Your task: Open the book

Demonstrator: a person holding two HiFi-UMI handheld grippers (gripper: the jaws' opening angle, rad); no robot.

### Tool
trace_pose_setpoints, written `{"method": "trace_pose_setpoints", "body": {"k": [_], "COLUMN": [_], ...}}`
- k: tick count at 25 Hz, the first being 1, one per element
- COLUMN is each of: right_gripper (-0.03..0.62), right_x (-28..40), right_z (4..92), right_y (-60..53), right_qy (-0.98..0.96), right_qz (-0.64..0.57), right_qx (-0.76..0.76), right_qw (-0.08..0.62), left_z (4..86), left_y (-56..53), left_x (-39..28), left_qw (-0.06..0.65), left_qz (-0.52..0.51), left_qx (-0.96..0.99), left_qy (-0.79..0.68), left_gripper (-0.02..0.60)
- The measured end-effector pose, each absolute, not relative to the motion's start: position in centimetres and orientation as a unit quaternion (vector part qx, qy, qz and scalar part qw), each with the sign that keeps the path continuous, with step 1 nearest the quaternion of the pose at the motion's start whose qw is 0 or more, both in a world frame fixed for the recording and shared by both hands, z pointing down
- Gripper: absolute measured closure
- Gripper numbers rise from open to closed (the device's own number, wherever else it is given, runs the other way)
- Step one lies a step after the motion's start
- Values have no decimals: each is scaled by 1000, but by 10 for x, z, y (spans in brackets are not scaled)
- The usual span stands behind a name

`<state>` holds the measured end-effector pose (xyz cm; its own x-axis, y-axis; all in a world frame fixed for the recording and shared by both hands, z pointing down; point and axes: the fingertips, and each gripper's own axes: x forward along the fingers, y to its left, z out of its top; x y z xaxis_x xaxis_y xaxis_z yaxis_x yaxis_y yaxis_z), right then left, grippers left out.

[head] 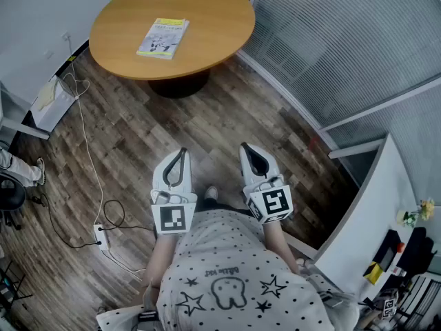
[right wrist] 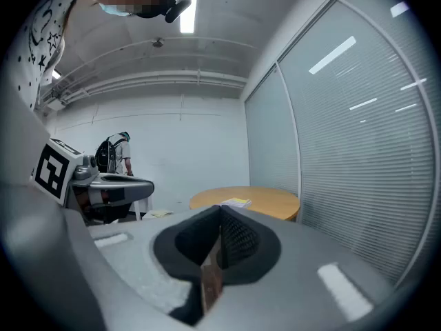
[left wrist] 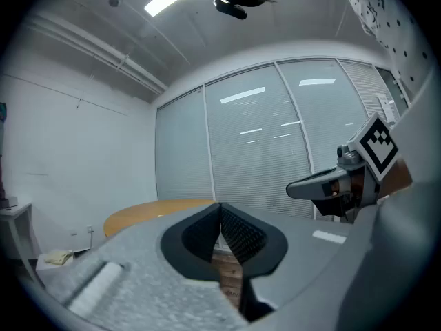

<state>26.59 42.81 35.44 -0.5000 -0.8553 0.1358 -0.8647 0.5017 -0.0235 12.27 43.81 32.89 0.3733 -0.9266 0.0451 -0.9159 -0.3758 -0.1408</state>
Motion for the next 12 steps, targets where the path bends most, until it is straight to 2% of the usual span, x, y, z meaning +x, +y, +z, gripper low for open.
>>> {"method": "trace_pose_setpoints", "body": {"k": [12], "right_gripper": [589], "right_x": [271], "right_z": [351], "right_y": [430], "right_qy": [-869], "right_qz": [39], "right_qx": [490], "right_qw": [50], "left_z": [322], "left_y": [437], "left_x": [137], "left_qw": [64], "left_qz": [-60], "left_qx": [-831], "left_qy": [549], "left_gripper": [571]}}
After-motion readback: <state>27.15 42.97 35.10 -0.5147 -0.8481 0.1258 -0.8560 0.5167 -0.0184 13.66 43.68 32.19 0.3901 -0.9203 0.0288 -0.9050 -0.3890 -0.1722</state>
